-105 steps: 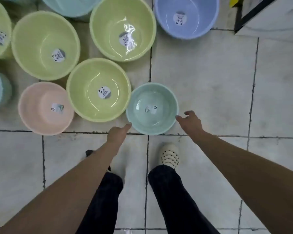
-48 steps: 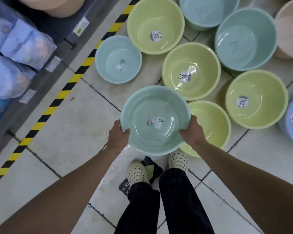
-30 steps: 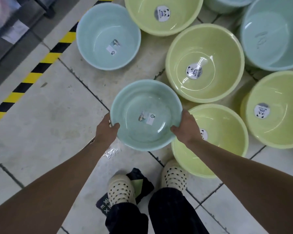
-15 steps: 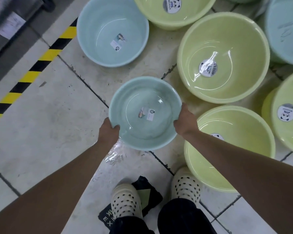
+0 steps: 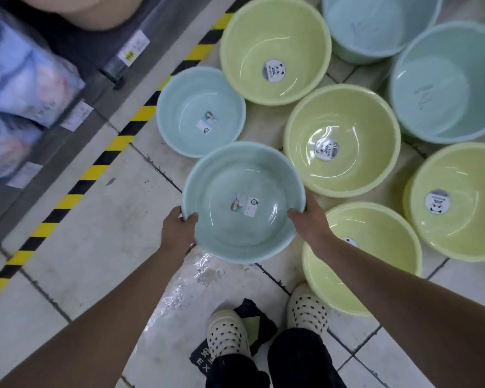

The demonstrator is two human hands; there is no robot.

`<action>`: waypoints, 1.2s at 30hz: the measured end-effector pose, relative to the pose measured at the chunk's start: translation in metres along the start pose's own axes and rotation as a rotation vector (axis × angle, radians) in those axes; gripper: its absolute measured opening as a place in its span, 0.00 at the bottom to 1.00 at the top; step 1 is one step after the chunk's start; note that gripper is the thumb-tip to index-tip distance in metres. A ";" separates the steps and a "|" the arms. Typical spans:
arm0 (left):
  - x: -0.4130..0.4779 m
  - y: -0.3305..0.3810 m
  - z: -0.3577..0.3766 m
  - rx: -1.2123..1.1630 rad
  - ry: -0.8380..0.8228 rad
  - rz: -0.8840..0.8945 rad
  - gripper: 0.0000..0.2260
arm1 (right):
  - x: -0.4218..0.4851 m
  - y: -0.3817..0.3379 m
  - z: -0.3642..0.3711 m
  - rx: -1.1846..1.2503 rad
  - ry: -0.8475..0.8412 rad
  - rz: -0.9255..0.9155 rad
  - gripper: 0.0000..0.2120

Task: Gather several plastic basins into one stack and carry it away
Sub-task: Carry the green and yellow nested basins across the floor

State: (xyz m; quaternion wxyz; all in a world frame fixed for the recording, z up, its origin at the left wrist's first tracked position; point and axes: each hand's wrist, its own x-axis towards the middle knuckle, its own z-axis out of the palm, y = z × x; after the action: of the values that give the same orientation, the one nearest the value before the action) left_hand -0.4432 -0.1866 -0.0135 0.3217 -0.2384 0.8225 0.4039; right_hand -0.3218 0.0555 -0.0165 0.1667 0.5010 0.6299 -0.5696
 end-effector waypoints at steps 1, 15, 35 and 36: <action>-0.014 0.019 -0.010 -0.021 0.011 -0.019 0.10 | -0.015 -0.016 -0.006 0.042 -0.011 0.002 0.22; -0.086 0.206 -0.101 0.042 -0.075 0.049 0.05 | -0.119 -0.195 -0.060 0.077 -0.017 0.092 0.29; 0.131 0.275 -0.150 0.507 -0.309 0.280 0.14 | -0.033 -0.239 0.084 0.309 0.064 0.245 0.27; 0.137 0.274 -0.146 0.526 -0.304 0.284 0.13 | -0.023 -0.234 0.089 0.288 0.057 0.253 0.29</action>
State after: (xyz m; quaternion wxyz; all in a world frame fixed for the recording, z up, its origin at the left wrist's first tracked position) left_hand -0.7643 -0.1712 0.0958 0.4320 0.0327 0.8661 0.2495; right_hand -0.5359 0.0017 0.1042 0.1459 0.6108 0.4784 -0.6138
